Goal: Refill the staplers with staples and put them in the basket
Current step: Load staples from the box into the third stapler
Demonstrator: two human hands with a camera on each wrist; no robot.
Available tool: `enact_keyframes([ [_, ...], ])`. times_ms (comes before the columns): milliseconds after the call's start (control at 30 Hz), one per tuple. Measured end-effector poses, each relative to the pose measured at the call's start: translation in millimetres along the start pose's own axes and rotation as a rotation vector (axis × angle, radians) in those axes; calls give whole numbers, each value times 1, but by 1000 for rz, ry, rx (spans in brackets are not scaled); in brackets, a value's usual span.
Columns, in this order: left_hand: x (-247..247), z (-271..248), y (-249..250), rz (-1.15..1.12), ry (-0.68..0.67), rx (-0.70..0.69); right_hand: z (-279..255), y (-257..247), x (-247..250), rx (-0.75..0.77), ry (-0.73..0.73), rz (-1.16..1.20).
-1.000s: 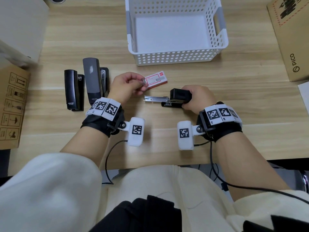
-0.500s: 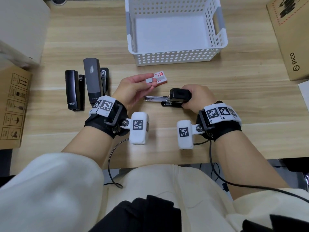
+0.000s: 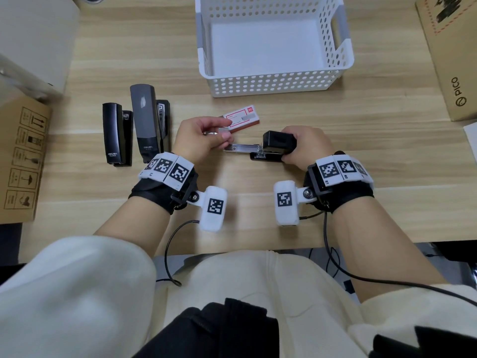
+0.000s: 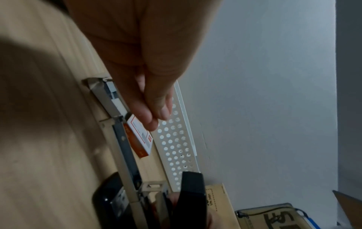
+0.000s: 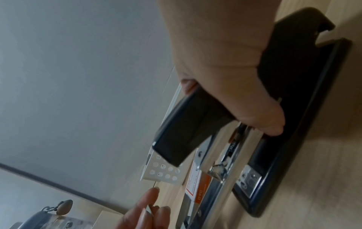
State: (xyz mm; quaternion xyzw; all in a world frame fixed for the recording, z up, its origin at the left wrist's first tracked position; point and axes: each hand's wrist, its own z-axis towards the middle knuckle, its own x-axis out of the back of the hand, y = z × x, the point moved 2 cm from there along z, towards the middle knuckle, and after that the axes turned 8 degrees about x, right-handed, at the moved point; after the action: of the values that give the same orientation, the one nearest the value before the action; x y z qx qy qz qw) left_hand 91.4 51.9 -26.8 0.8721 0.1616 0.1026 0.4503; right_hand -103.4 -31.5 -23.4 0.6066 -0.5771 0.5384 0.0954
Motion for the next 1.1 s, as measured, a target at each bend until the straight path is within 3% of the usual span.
enact_keyframes([
  [200, 3, 1, -2, 61, 27, 10, 0, 0, -1, -3, 8, 3],
  [400, 4, -1, -3, -207, -94, 139, 0, 0, -1, -5, 6, -4],
  [533, 5, -2, -1, -314, -103, 177, 0, -1, 0, -4, 0, -2],
  [1100, 4, -3, 5, -277, -108, 218, -1, 0, 0, -8, 8, 5],
])
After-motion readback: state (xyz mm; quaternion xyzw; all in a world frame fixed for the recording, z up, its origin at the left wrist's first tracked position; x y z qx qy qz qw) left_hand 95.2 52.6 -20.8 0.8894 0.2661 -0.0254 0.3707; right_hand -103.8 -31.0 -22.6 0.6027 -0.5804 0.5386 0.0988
